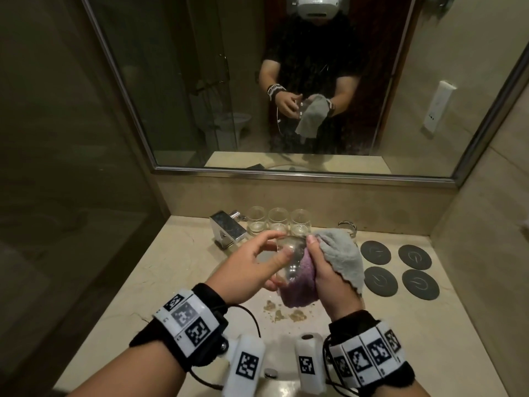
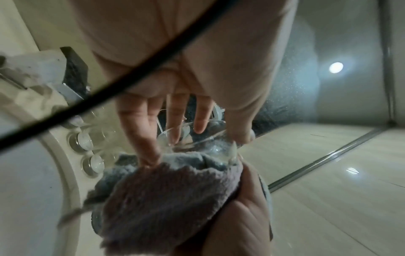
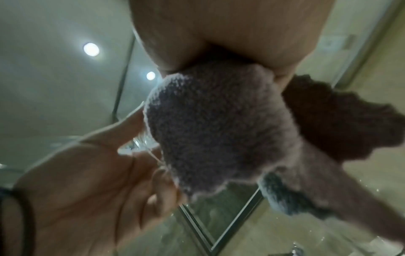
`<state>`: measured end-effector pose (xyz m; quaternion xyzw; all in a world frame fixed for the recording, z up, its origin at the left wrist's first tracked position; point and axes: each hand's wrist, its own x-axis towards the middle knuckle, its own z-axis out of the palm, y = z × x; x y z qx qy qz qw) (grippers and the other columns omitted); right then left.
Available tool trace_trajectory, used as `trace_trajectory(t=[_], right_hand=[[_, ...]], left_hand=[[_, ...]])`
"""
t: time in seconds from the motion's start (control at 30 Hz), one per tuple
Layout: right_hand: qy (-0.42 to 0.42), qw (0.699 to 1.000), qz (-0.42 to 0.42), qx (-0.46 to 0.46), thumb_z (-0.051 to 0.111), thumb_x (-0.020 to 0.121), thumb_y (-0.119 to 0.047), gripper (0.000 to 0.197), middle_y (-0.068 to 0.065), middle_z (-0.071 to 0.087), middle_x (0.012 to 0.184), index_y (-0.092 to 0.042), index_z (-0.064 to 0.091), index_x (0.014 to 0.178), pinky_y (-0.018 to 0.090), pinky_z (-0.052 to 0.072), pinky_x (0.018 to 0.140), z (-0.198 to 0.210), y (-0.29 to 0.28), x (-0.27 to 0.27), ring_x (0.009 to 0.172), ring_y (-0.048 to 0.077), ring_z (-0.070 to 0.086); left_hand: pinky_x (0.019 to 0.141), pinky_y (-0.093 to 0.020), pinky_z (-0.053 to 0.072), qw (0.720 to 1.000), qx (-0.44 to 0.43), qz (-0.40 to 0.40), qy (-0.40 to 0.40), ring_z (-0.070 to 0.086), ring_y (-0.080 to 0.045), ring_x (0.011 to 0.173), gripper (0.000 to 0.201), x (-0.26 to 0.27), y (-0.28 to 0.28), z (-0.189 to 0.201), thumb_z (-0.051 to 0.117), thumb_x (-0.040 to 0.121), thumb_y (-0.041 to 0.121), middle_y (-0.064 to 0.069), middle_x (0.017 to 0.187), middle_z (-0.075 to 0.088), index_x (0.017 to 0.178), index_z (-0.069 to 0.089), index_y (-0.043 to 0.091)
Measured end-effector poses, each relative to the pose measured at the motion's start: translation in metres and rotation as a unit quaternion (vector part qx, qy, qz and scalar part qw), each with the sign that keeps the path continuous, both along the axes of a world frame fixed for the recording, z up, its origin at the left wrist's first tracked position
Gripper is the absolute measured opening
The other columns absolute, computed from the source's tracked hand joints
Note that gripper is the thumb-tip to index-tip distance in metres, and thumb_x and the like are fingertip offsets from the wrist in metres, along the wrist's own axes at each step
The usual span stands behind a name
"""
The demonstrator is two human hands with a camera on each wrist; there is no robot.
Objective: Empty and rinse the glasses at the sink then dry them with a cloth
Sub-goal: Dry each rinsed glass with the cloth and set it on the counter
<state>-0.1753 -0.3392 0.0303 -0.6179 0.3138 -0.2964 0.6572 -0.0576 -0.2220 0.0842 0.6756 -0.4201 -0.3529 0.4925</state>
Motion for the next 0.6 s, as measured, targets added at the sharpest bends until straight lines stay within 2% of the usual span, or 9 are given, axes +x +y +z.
trace_trajectory(t=[0.07, 0.13, 0.17, 0.23, 0.3, 0.37, 0.43, 0.53, 0.6], right_hand=[[0.001, 0.998, 0.009, 0.070, 0.049, 0.077, -0.079, 0.067, 0.005, 0.071, 0.114, -0.024, 0.072, 0.109, 0.048, 0.047, 0.101, 0.005, 0.001, 0.000, 0.110, 0.022, 0.065], [-0.056, 0.976, 0.030, 0.209, 0.060, 0.083, -0.058, 0.053, 0.019, 0.069, 0.112, -0.012, 0.072, 0.107, 0.056, 0.046, 0.100, 0.011, -0.004, -0.002, 0.107, 0.036, 0.065], [-0.087, 0.966, 0.042, 0.238, 0.061, 0.086, -0.049, 0.048, 0.021, 0.068, 0.112, -0.008, 0.070, 0.110, 0.058, 0.044, 0.101, 0.014, -0.006, -0.005, 0.106, 0.038, 0.064], [-0.082, 0.976, 0.044, 0.195, 0.053, 0.092, -0.047, 0.041, 0.015, 0.072, 0.108, -0.015, 0.074, 0.105, 0.052, 0.045, 0.101, 0.016, -0.005, -0.007, 0.105, 0.032, 0.066], [-0.037, 0.996, -0.002, 0.085, 0.048, 0.088, -0.064, 0.049, 0.000, 0.073, 0.108, -0.027, 0.074, 0.106, 0.042, 0.045, 0.101, 0.006, -0.006, -0.007, 0.106, 0.018, 0.067], [-0.028, 0.999, -0.015, 0.008, 0.050, 0.080, -0.076, 0.061, -0.005, 0.068, 0.119, -0.031, 0.068, 0.116, 0.045, 0.043, 0.106, 0.002, -0.004, -0.007, 0.115, 0.014, 0.061], [-0.040, 0.999, -0.013, 0.027, 0.051, 0.087, -0.068, 0.048, 0.000, 0.071, 0.113, -0.030, 0.072, 0.107, 0.047, 0.047, 0.100, 0.006, -0.004, -0.007, 0.109, 0.018, 0.065], [-0.117, 0.969, 0.038, 0.216, 0.056, 0.089, -0.046, 0.036, 0.015, 0.072, 0.097, -0.017, 0.077, 0.088, 0.044, 0.053, 0.088, 0.020, -0.007, -0.010, 0.088, 0.027, 0.070], [-0.130, 0.963, 0.061, 0.227, 0.051, 0.093, -0.048, 0.043, 0.020, 0.070, 0.108, -0.013, 0.075, 0.101, 0.050, 0.047, 0.099, 0.023, -0.006, -0.013, 0.100, 0.034, 0.068]], left_hand=[[0.085, -0.037, 0.058, 0.991, -0.021, -0.029, -0.125, 0.069, -0.016, 0.092, 0.050, -0.003, 0.002, 0.001, 0.070, 0.082, 0.045, 0.016, 0.134, 0.052, 0.128, 0.048, 0.047], [0.091, -0.026, 0.053, 0.958, -0.043, -0.073, -0.274, 0.059, -0.002, 0.105, 0.062, -0.003, 0.004, -0.001, 0.073, 0.081, 0.042, 0.027, 0.142, 0.042, 0.134, 0.043, 0.050], [0.091, -0.023, 0.052, 0.954, -0.046, -0.080, -0.284, 0.056, 0.001, 0.107, 0.066, -0.004, 0.004, -0.001, 0.074, 0.080, 0.043, 0.030, 0.144, 0.039, 0.137, 0.040, 0.051], [0.085, -0.027, 0.056, 0.978, -0.032, -0.047, -0.202, 0.060, -0.003, 0.104, 0.073, -0.004, 0.002, 0.002, 0.071, 0.076, 0.055, 0.028, 0.140, 0.043, 0.141, 0.038, 0.048], [0.072, -0.032, 0.061, 0.998, -0.004, -0.009, -0.061, 0.067, -0.012, 0.096, 0.079, -0.006, 0.000, 0.005, 0.064, 0.069, 0.067, 0.017, 0.130, 0.053, 0.140, 0.044, 0.036], [0.071, -0.036, 0.061, 1.000, 0.002, 0.011, -0.015, 0.070, -0.014, 0.091, 0.071, -0.006, -0.003, 0.003, 0.064, 0.073, 0.062, 0.007, 0.125, 0.058, 0.135, 0.050, 0.031], [0.084, -0.034, 0.059, 0.992, -0.030, -0.015, -0.123, 0.065, -0.007, 0.104, 0.056, -0.009, -0.001, 0.003, 0.068, 0.081, 0.048, 0.010, 0.132, 0.056, 0.133, 0.049, 0.039], [0.096, -0.021, 0.048, 0.943, -0.078, -0.069, -0.317, 0.049, 0.005, 0.122, 0.064, -0.005, -0.001, 0.001, 0.073, 0.081, 0.046, 0.022, 0.142, 0.046, 0.138, 0.044, 0.044], [0.093, -0.027, 0.051, 0.971, -0.048, -0.054, -0.229, 0.056, 0.002, 0.115, 0.075, -0.005, -0.002, 0.003, 0.069, 0.072, 0.063, 0.024, 0.142, 0.046, 0.139, 0.039, 0.048]])
